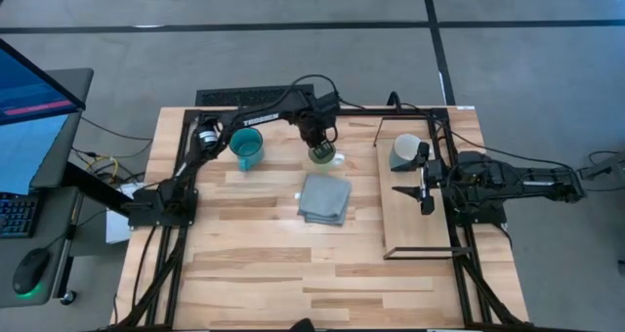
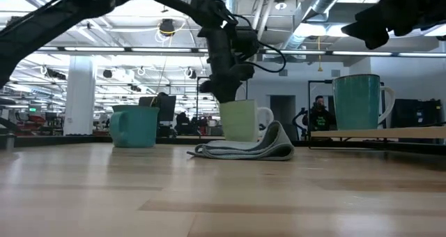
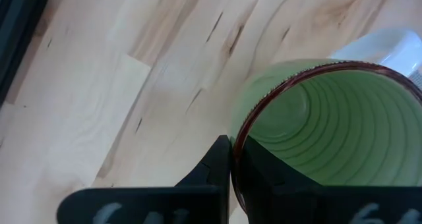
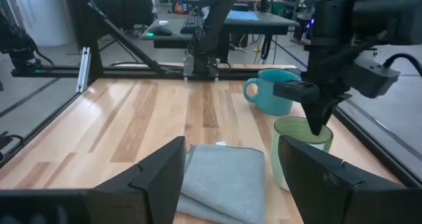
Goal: Stack small to large cups/mugs on shelf
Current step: Put the green mug on the shelf
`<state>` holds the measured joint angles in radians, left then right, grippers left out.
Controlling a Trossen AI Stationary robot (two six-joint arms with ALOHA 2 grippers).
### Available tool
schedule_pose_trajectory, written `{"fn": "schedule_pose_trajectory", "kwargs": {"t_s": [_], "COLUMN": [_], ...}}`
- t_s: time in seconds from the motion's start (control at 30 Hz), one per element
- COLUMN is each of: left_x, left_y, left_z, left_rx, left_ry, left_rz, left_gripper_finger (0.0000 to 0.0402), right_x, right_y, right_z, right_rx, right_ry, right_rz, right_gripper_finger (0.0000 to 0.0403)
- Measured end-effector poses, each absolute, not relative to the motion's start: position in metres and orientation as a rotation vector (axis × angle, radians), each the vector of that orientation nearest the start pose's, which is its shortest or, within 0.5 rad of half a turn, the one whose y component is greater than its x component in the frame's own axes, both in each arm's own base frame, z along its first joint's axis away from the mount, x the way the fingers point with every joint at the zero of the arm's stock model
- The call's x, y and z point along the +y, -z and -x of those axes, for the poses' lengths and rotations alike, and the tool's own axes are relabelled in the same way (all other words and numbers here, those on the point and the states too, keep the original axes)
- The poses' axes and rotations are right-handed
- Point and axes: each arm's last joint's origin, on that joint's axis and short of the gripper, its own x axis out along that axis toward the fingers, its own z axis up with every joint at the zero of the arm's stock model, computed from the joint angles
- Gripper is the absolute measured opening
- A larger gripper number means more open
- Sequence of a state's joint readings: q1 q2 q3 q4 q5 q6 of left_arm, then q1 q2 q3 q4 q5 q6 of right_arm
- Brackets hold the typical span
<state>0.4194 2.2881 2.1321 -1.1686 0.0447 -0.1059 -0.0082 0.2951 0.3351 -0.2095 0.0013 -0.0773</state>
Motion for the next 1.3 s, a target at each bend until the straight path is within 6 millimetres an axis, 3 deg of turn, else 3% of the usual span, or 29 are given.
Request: {"fn": "schedule_pose_trajectory", "kwargs": {"t_s": [0.17, 0.5, 0.87, 1.13, 1.3], "left_x": [0.1908, 0.1903, 0.1903, 0.1872, 0.1873], "left_y": [-0.2291, -0.2293, -0.2294, -0.2296, -0.2299], "left_z": [-0.4315, -0.4316, -0.4322, -0.4330, -0.4326], "left_rx": [1.278, 1.271, 1.267, 1.259, 1.255], "left_ry": [-0.382, -0.398, -0.391, -0.265, -0.278], "left_rz": [0.389, 0.409, 0.398, 0.436, 0.483], "left_gripper_finger": [0.0003, 0.0066, 0.0086, 0.0184, 0.0248], "right_x": [-0.0009, -0.0008, -0.0008, -0.0008, -0.0008], "right_y": [-0.2319, -0.2315, -0.2300, -0.2299, -0.2299], "right_z": [-0.1048, -0.1047, -0.1044, -0.1044, -0.1044], "right_rx": [0.189, 0.193, 0.209, 0.210, 0.210], "right_ry": [0.002, 0.001, 0.001, 0.000, 0.000], "right_rz": [0.076, 0.076, 0.076, 0.076, 0.076], "right_gripper_finger": [0.0265, 0.0265, 0.0265, 0.0265, 0.0265]}}
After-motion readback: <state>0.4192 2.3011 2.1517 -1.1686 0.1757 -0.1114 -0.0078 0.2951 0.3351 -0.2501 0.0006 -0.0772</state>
